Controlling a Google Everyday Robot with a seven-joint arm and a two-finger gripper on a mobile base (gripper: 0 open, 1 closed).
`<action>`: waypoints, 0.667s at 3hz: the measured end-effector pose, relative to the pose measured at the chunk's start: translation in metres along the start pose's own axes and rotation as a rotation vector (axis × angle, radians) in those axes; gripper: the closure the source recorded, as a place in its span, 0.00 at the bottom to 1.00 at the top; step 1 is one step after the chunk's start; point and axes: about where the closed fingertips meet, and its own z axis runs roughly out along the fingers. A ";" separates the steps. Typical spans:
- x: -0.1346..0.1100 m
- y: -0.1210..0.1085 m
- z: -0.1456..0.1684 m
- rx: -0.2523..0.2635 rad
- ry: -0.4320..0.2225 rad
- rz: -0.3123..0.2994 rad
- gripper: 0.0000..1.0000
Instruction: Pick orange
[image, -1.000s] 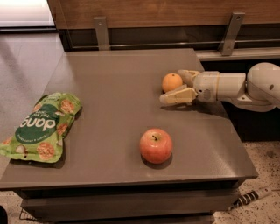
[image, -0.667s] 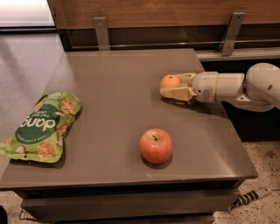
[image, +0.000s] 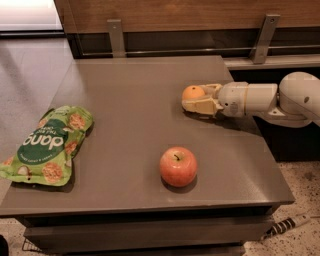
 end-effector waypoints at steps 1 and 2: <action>-0.001 0.001 0.002 -0.006 -0.001 -0.002 1.00; -0.009 0.005 0.004 -0.025 -0.006 -0.012 1.00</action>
Offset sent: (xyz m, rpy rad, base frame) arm -0.0033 0.0070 0.0158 0.0055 -0.0150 0.0419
